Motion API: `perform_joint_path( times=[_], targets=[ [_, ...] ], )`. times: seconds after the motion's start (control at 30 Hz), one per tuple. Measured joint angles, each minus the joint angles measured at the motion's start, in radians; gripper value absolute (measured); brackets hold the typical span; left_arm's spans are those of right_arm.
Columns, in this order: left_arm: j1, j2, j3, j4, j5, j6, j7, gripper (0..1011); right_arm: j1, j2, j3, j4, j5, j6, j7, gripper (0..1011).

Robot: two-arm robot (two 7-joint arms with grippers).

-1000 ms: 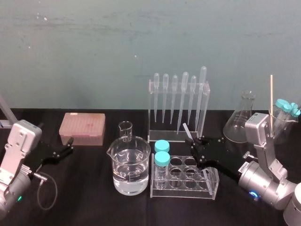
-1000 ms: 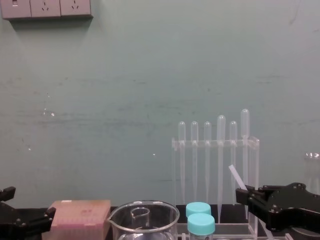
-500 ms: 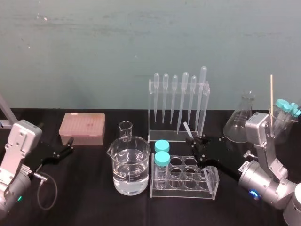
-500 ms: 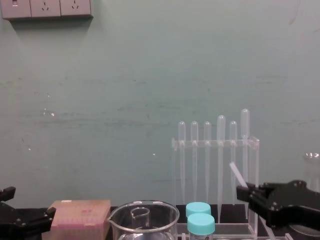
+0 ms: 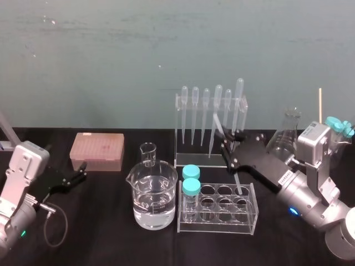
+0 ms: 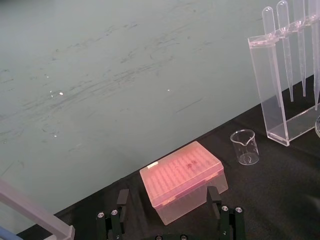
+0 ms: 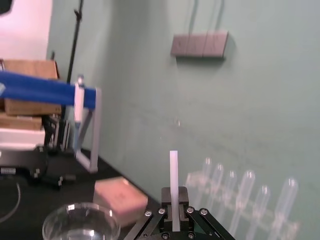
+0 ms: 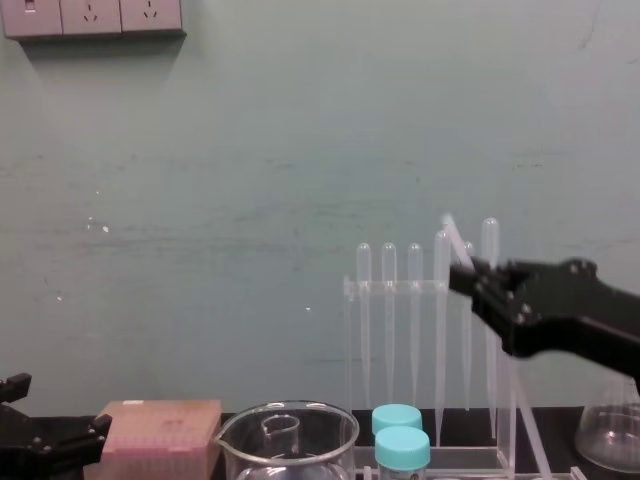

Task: Pick up the stirring rod with one hand, then place it down.

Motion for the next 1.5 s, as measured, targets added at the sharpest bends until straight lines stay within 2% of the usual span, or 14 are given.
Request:
perform_joint_path(
  times=[0.03,0.23,0.27,0.37,0.43,0.57,0.77,0.93,1.0,1.5],
  targets=[
    [0.0,0.0,0.0,0.0,0.0,0.0,0.0,1000,0.0,0.0,0.0,0.0,0.0,0.0,0.0,71],
    [0.0,0.0,0.0,0.0,0.0,0.0,0.0,1000,-0.005,-0.036,0.023,-0.001,-0.015,-0.121,0.005,71],
    [0.0,0.0,0.0,0.0,0.0,0.0,0.0,1000,-0.005,-0.036,0.023,-0.001,-0.015,-0.121,0.005,71],
    [0.0,0.0,0.0,0.0,0.0,0.0,0.0,1000,-0.019,-0.054,0.042,0.007,-0.027,-0.203,0.002,71],
    [0.0,0.0,0.0,0.0,0.0,0.0,0.0,1000,-0.024,-0.06,0.049,0.013,-0.027,-0.23,0.002,72],
    [0.0,0.0,0.0,0.0,0.0,0.0,0.0,1000,-0.038,-0.073,0.068,0.032,0.008,-0.281,0.019,72],
    [0.0,0.0,0.0,0.0,0.0,0.0,0.0,1000,-0.051,-0.083,0.092,0.047,0.101,-0.283,0.062,72],
    [0.0,0.0,0.0,0.0,0.0,0.0,0.0,1000,-0.066,-0.087,0.112,0.049,0.149,-0.242,0.079,72],
    [0.0,0.0,0.0,0.0,0.0,0.0,0.0,1000,-0.069,-0.088,0.116,0.049,0.156,-0.226,0.081,71],
    [0.0,0.0,0.0,0.0,0.0,0.0,0.0,1000,-0.067,-0.087,0.112,0.048,0.153,-0.234,0.081,71]
  ],
)
